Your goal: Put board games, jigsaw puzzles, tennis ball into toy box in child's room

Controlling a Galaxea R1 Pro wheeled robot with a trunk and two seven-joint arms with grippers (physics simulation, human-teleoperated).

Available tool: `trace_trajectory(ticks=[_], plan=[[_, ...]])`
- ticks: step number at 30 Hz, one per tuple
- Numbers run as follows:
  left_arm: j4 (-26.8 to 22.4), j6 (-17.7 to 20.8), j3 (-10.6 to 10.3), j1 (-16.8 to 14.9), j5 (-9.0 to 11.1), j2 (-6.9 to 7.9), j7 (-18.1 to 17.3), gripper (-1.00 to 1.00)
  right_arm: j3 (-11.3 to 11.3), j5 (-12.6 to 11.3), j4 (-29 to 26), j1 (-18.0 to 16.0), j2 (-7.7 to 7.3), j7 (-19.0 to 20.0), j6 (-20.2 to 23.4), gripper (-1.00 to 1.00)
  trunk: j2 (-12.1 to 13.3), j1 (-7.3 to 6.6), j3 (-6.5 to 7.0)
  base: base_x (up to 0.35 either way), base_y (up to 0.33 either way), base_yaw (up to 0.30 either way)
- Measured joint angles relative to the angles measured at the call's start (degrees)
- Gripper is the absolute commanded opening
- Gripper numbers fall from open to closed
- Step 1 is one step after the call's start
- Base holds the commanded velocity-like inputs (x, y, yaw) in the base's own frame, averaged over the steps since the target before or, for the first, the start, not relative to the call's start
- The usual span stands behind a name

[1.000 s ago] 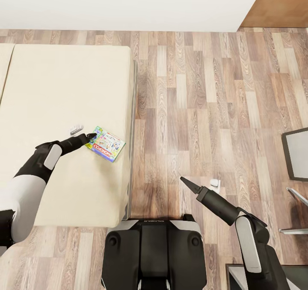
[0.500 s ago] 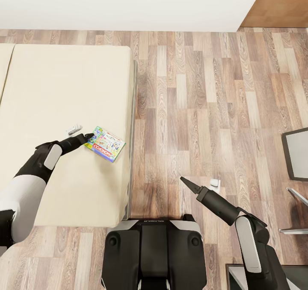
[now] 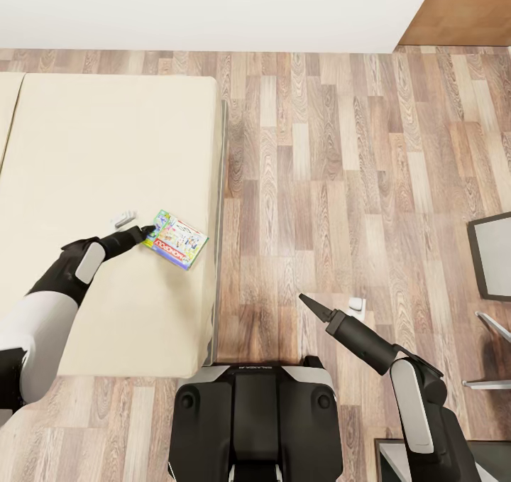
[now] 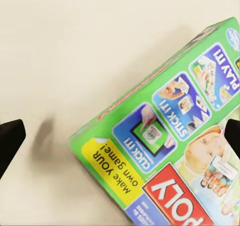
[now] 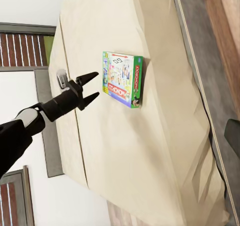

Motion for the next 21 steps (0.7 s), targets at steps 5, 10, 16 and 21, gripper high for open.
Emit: trace_trajectory(ticks=[5,10,16,21], plan=[[0.62,-0.64,-0.07,0.0,0.0,-0.55,0.12,1.0,0.02,-0.03,-0.01,0.0,0.0,-0.01,-0.03,1.0,0.0,0.0,0.0,0.0,0.0,0.0],[0.78,-0.82,-0.12,0.0,-0.03,-0.98,0.15,1.0,0.03,-0.03,-0.02,0.0,0.0,-0.01,-0.04,1.0,0.0,0.0,0.0,0.0,0.0,0.0],[0.83,-0.87,-0.15,0.0,-0.05,-1.11,0.16,1.0,0.07,-0.07,-0.04,0.0,0.06,-0.21,-0.07,1.0,0.0,0.0,0.0,0.0,0.0,0.0],[0.84,-0.88,-0.16,0.0,-0.08,-1.13,0.16,1.0,0.09,-0.1,-0.04,0.0,0.08,-0.37,-0.08,1.0,0.0,0.0,0.0,0.0,0.0,0.0]])
